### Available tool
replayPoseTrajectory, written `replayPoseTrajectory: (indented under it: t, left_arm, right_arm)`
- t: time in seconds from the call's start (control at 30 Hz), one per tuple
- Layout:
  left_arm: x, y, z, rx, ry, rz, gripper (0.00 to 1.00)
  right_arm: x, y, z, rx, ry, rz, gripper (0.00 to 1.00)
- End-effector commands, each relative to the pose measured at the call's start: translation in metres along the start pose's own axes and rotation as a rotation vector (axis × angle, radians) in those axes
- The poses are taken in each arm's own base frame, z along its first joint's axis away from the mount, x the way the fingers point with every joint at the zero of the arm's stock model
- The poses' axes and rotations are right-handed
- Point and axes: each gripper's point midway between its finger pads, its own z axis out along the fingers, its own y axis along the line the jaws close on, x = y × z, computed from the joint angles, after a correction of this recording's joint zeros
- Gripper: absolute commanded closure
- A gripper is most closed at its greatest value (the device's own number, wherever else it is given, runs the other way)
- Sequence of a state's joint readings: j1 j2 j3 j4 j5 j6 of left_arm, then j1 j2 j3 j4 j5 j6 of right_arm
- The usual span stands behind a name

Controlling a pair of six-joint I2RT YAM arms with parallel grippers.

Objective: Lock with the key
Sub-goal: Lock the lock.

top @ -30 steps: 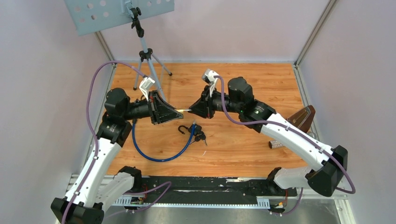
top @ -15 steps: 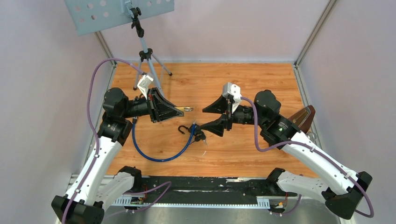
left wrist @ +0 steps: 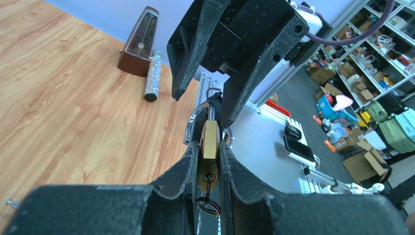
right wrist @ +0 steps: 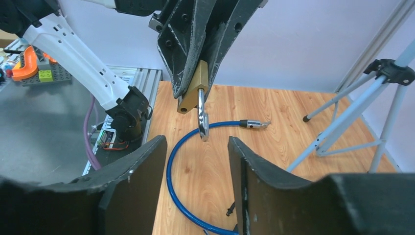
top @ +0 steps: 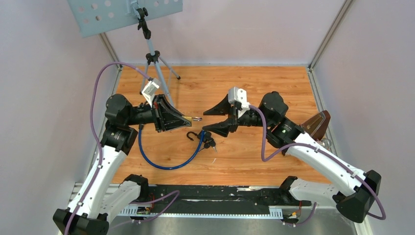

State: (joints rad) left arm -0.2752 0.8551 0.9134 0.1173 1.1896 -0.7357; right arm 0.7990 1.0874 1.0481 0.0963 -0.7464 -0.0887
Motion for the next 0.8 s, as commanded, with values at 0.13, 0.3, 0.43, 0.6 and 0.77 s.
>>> replayPoseTrajectory:
  t: [0.13, 0.3, 0.43, 0.6, 0.77]
  left_arm:
    - [-0.007, -0.013, -0.001, 0.034, -0.007, 0.056, 1.00]
    - [-0.004, -0.010, -0.001, 0.029, -0.006, 0.053, 1.00]
    - [0.000, -0.007, -0.002, 0.021, -0.004, 0.076, 1.00]
    - [0.001, -0.004, -0.002, 0.011, -0.013, 0.110, 1.00]
    - [-0.002, -0.005, -0.002, 0.016, -0.024, 0.137, 1.00]
  right_arm:
    - [-0.020, 0.003, 0.016, -0.068, -0.051, -0.068, 0.65]
    - [-0.027, 0.008, 0.016, -0.091, -0.060, -0.060, 0.76]
    - [-0.032, 0.007, 0.017, -0.071, -0.042, 0.043, 0.78]
    - [-0.021, 0.013, 0.022, -0.055, 0.052, 0.253, 0.94]
    - [-0.011, 0.005, 0.025, 0.015, 0.078, 0.353, 0.97]
